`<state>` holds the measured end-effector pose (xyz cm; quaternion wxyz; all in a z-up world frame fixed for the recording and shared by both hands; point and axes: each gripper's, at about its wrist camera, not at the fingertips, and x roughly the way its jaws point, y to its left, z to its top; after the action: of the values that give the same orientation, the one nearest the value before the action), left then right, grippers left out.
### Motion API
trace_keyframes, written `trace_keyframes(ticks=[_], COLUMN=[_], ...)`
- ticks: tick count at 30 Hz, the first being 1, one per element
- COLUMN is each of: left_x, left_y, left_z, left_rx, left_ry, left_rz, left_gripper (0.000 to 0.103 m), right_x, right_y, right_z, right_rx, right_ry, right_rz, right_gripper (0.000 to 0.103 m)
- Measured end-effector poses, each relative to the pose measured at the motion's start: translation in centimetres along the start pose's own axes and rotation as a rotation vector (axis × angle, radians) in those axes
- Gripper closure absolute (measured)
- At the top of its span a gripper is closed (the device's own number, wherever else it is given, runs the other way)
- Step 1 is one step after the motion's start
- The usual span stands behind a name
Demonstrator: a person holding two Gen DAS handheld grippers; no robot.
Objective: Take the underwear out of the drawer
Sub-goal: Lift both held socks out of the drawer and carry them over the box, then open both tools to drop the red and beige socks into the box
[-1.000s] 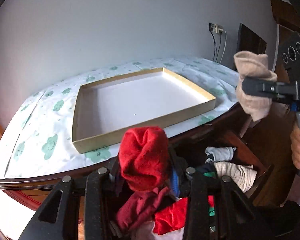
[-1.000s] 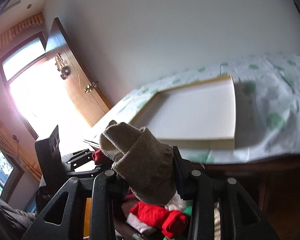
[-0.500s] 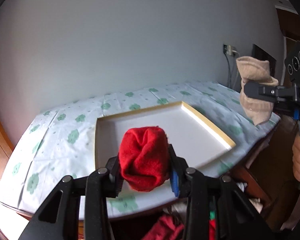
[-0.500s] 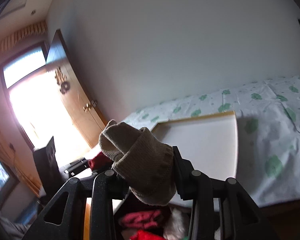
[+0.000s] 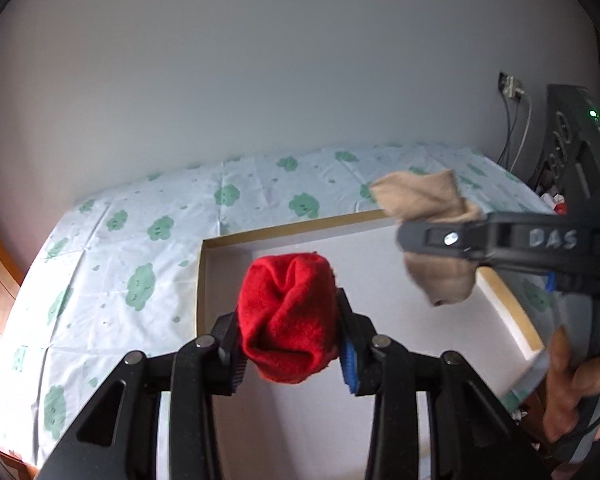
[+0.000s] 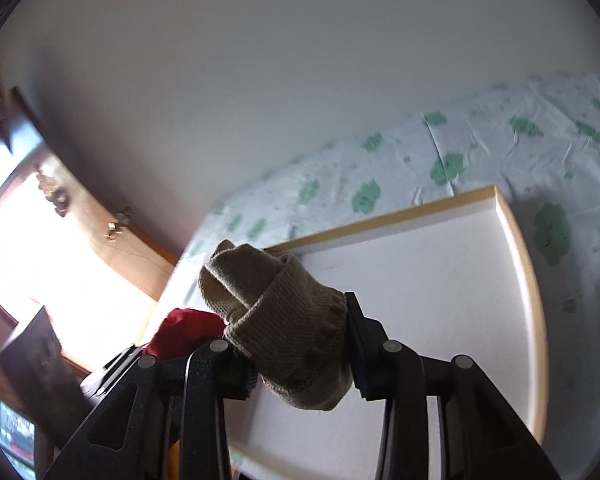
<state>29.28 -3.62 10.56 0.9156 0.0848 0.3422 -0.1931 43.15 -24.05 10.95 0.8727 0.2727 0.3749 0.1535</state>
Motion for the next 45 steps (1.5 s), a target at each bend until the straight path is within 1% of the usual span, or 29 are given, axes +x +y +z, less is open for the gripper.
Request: trace_keyframes(ticks=[4, 6, 8, 14, 16, 19, 24, 26, 28, 30, 31, 32, 34, 36, 38, 42, 45], left_x=[3.2, 4.7, 5.6, 8.3, 8.9, 9.3, 10.0, 10.1, 10.3, 10.4, 10.4, 10.2, 9.4, 8.7, 7.3, 5.3, 4.3], left_y=[1.5, 1.9, 2.1, 2.9, 3.1, 3.7, 4.2, 4.5, 4.6, 4.6, 4.5, 4.5, 4.5, 4.3, 3.9, 3.2, 2.6], left_z=[0.8, 1.0, 1.1, 1.1, 1.0, 1.1, 1.1, 1.1, 1.1, 1.0, 1.0, 1.0, 1.0, 1.2, 1.4, 1.7, 1.3], left_rx=[-0.059, -0.069, -0.068, -0.073, -0.070, -0.080, -0.088, -0.104, -0.106, -0.103, -0.103, -0.105, -0.111, -0.117, -0.106, -0.091, -0.067], left_ry=[0.070, 0.105, 0.124, 0.181, 0.190, 0.192, 0.202, 0.206, 0.214, 0.225, 0.223, 0.212, 0.187, 0.174, 0.128, 0.087, 0.075], left_rz=[-0.025, -0.027, -0.028, 0.005, 0.022, 0.027, 0.047, 0.054, 0.063, 0.088, 0.084, 0.077, 0.078, 0.086, 0.118, 0.125, 0.138], left_gripper=[0.067, 0.067, 0.067, 0.067, 0.067, 0.067, 0.066, 0.062, 0.056, 0.031, 0.029, 0.026, 0.021, 0.004, 0.003, 0.003, 0.003], right_x=[4.3, 6.1, 7.6, 11.4, 12.3, 13.2, 14.2, 14.3, 14.3, 14.3, 14.3, 14.3, 13.9, 13.2, 12.3, 10.4, 8.8], right_y=[-0.7, -0.9, -1.1, -1.6, -1.7, -1.6, -1.1, -1.1, -1.2, -1.5, -1.6, -1.7, -1.9, -2.1, -2.3, -2.6, -2.5], right_z=[1.0, 1.4, 1.8, 2.3, 2.2, 2.2, 2.6, 2.6, 2.6, 2.7, 2.8, 2.8, 2.7, 2.5, 2.3, 2.0, 1.5], right_rx=[0.043, 0.052, 0.057, 0.073, 0.079, 0.075, 0.062, 0.065, 0.076, 0.095, 0.111, 0.131, 0.168, 0.195, 0.217, 0.239, 0.232], right_ry=[0.072, 0.096, 0.111, 0.162, 0.180, 0.198, 0.202, 0.200, 0.200, 0.200, 0.201, 0.201, 0.199, 0.186, 0.165, 0.119, 0.091], right_rz=[-0.035, -0.060, -0.078, -0.127, -0.132, -0.144, -0.140, -0.132, -0.119, -0.092, -0.071, -0.047, -0.006, 0.016, 0.058, 0.077, 0.084], right_gripper=[0.064, 0.064, 0.064, 0.064, 0.064, 0.064, 0.064, 0.062, 0.060, 0.054, 0.048, 0.039, 0.028, 0.028, 0.028, 0.028, 0.028])
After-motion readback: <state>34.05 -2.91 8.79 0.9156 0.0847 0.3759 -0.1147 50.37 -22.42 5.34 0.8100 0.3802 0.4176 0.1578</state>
